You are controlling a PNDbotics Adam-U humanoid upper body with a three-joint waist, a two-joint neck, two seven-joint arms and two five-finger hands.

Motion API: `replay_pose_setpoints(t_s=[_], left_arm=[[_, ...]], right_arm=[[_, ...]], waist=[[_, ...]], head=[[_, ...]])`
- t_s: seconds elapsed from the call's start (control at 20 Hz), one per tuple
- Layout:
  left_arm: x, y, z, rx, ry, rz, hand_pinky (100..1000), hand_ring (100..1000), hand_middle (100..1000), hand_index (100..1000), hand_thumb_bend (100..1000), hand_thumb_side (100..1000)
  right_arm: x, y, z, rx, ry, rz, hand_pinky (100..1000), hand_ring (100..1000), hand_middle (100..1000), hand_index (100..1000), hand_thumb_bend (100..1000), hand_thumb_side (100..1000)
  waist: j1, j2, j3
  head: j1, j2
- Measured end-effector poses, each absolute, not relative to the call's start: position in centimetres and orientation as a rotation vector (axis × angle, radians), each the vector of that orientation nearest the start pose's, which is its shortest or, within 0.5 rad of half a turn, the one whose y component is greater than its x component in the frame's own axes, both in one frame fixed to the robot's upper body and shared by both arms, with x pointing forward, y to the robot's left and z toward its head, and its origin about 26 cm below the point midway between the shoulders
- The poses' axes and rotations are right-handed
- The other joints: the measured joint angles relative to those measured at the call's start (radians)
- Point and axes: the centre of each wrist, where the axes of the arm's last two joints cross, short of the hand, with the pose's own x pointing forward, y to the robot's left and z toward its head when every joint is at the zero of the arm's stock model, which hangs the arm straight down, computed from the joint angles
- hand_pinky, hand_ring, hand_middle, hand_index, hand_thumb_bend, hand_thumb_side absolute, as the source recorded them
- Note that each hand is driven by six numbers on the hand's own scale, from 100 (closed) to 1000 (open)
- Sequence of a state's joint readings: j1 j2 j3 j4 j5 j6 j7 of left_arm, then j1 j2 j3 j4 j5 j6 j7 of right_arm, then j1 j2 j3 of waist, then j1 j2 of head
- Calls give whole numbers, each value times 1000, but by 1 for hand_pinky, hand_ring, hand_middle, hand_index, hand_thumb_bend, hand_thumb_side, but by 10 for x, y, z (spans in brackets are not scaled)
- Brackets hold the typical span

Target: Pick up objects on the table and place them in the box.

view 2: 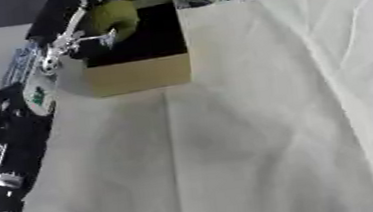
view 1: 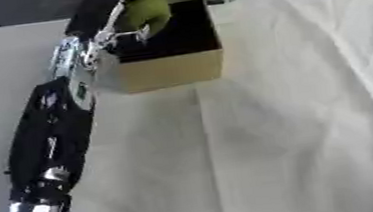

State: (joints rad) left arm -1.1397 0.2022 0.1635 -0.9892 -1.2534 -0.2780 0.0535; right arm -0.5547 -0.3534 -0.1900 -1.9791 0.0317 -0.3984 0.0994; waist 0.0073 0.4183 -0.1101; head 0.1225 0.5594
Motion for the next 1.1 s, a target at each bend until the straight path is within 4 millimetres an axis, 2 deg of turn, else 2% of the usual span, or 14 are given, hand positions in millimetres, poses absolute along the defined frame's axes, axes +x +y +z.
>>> replay_pose_setpoints(t_s=[0.05, 0.1, 0.15, 0.25, 0.55, 0.65, 0.75, 0.9, 1.0, 1.1], left_arm=[[489, 202, 282, -1754, 2818, 1471, 419, 498, 498, 606, 100, 139], [490, 202, 282, -1762, 2818, 1453, 507, 588, 599, 739, 156, 203], [490, 201, 281, -1765, 2815, 1440, 567, 650, 668, 806, 255, 236], [491, 200, 279, -1766, 2808, 1414, 644, 729, 749, 888, 415, 331], [491, 200, 279, -1742, 2788, 1343, 672, 760, 775, 896, 500, 400], [490, 200, 280, -1732, 2784, 1344, 669, 756, 768, 891, 501, 401], [490, 200, 281, -1724, 2781, 1352, 665, 752, 762, 883, 459, 357], [490, 200, 282, -1714, 2784, 1353, 661, 750, 763, 881, 435, 355], [489, 200, 283, -1706, 2796, 1337, 616, 705, 716, 835, 306, 298], [487, 200, 286, -1689, 2827, 1277, 604, 689, 699, 817, 246, 277]], right_arm=[[312, -285, 288, 336, 3260, -576, 897, 909, 587, 782, 100, 239], [312, -284, 287, 327, 3263, -574, 898, 910, 586, 782, 100, 241], [312, -284, 287, 320, 3264, -575, 898, 911, 586, 782, 100, 242], [312, -284, 287, 315, 3265, -579, 899, 913, 585, 782, 100, 245], [312, -284, 286, 310, 3270, -585, 899, 913, 585, 782, 100, 244], [312, -284, 286, 310, 3271, -586, 899, 913, 585, 782, 100, 243], [312, -284, 286, 310, 3272, -586, 900, 913, 585, 782, 100, 244], [312, -283, 286, 308, 3273, -586, 900, 913, 585, 782, 100, 243], [312, -283, 286, 306, 3275, -583, 900, 913, 585, 782, 100, 242], [312, -283, 285, 304, 3277, -581, 900, 912, 586, 782, 100, 240]], waist=[[0, 2, -5], [0, 4, -9], [0, 5, -11], [2, 7, -13], [7, 7, -11], [6, 7, -11], [6, 7, -12], [7, 7, -12], [9, 6, -12], [10, 5, -12]], head=[[4, -4], [8, -7], [10, -8], [11, -8], [8, -8], [8, -8], [8, -8], [8, -8], [8, -8], [7, -7]])
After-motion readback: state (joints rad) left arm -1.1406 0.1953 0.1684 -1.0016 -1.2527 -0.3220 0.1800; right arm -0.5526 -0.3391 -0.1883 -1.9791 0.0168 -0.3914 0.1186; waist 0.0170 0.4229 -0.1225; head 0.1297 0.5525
